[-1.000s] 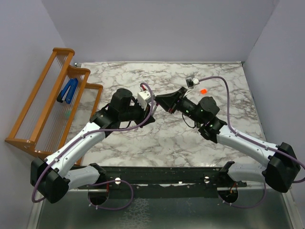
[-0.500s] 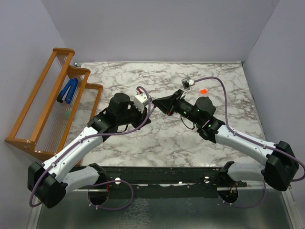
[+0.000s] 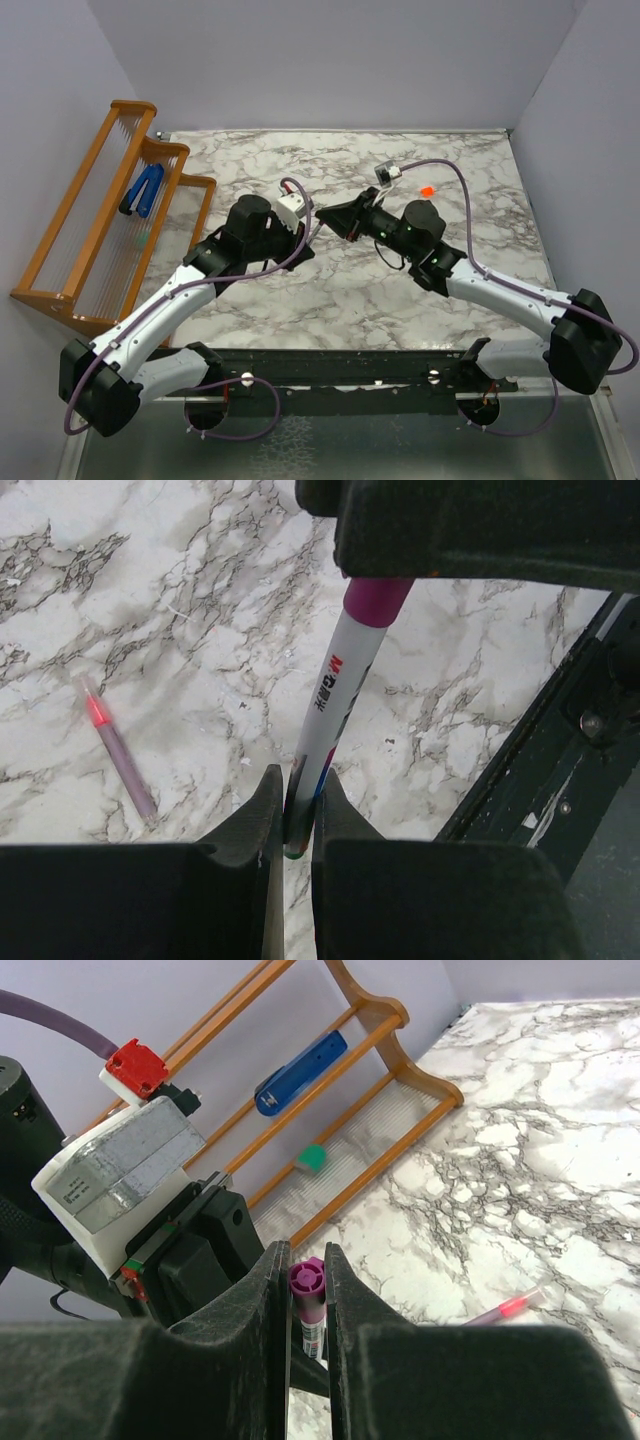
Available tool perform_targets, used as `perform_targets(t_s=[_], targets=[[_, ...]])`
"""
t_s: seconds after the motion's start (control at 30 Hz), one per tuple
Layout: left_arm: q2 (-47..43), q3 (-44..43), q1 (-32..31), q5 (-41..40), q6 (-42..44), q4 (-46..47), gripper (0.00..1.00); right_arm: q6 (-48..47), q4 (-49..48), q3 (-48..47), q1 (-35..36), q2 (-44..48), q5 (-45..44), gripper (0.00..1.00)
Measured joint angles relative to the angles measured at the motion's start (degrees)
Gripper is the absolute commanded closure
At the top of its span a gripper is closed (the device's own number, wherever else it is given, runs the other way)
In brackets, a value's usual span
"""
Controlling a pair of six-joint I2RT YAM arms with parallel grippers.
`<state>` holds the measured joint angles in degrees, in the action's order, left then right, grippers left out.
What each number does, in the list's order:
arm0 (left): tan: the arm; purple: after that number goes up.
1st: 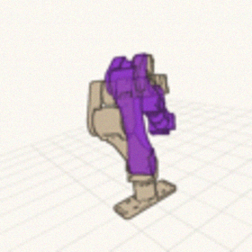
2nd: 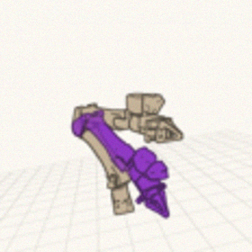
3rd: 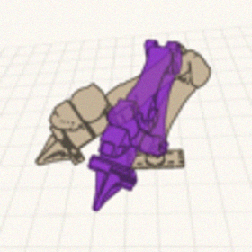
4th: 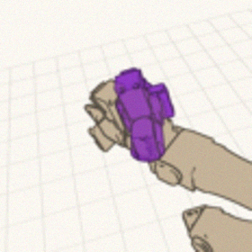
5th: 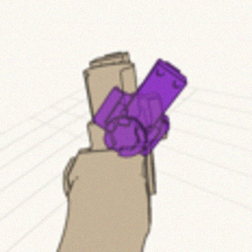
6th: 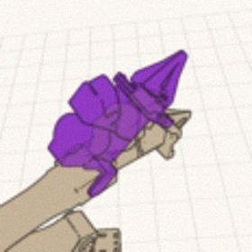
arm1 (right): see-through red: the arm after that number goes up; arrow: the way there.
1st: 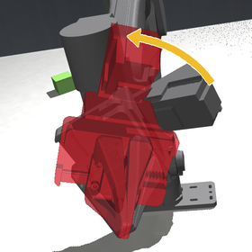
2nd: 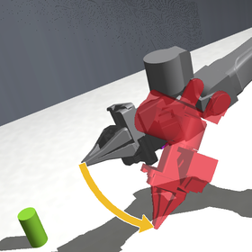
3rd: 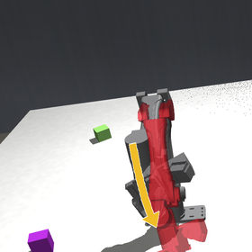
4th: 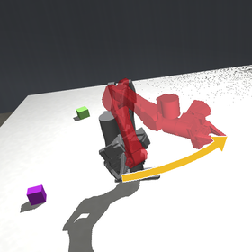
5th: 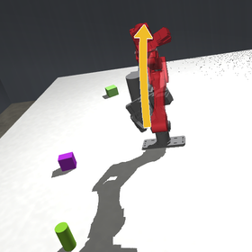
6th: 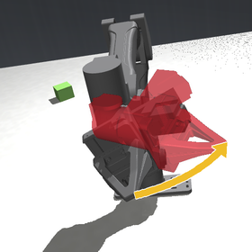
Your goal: Insert the pens into the pen caps
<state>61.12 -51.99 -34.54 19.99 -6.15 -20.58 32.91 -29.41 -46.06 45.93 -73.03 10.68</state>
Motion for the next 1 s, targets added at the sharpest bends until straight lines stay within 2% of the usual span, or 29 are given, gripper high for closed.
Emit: perform_targets(t_s=[0.47, 0.5, 0.6, 0.7, 0.8, 0.87, 0.93, 1.0], targets=[[0.2, 0.2, 2.2, 0.1, -3.7, 1.2, 1.00, -0.9, 2.1, -1.5, 0.5, -2.6, 0.5, 0.99], [0.2, 0.5, 2.3, -1.4, -5.1, 7.6, 1.00, -1.0, 4.5, -1.6, 0.8, -2.7, 2.9, 0.99], [1.7, -1.7, 6.3, -6.7, -8.2, 48.5, 1.00, -1.7, 16.3, 1.1, 5.6, -4.4, 10.1, 1.00], [-0.9, -5.1, 7.8, -9.3, -9.6, 73.1, 1.00, -2.2, 26.3, 2.7, 7.9, -7.1, 14.8, 1.00], [-4.0, -5.8, 7.6, -9.8, -10.1, 86.1, 1.00, -2.6, 30.4, 2.7, 7.6, -7.3, 16.2, 1.00], [-5.2, -5.9, 7.5, -10.0, -10.2, 90.5, 1.00, -2.9, 31.2, 2.5, 7.3, -7.0, 16.5, 0.98], [-5.4, -5.9, 7.5, -10.0, -10.1, 91.3, 1.00, -3.1, 32.3, 2.3, 7.3, -6.3, 16.3, 0.86], [-5.2, -5.7, 7.5, -10.0, -9.9, 90.0, 1.00, -3.4, 33.7, 1.9, 7.3, -5.1, 15.5, 0.69]])
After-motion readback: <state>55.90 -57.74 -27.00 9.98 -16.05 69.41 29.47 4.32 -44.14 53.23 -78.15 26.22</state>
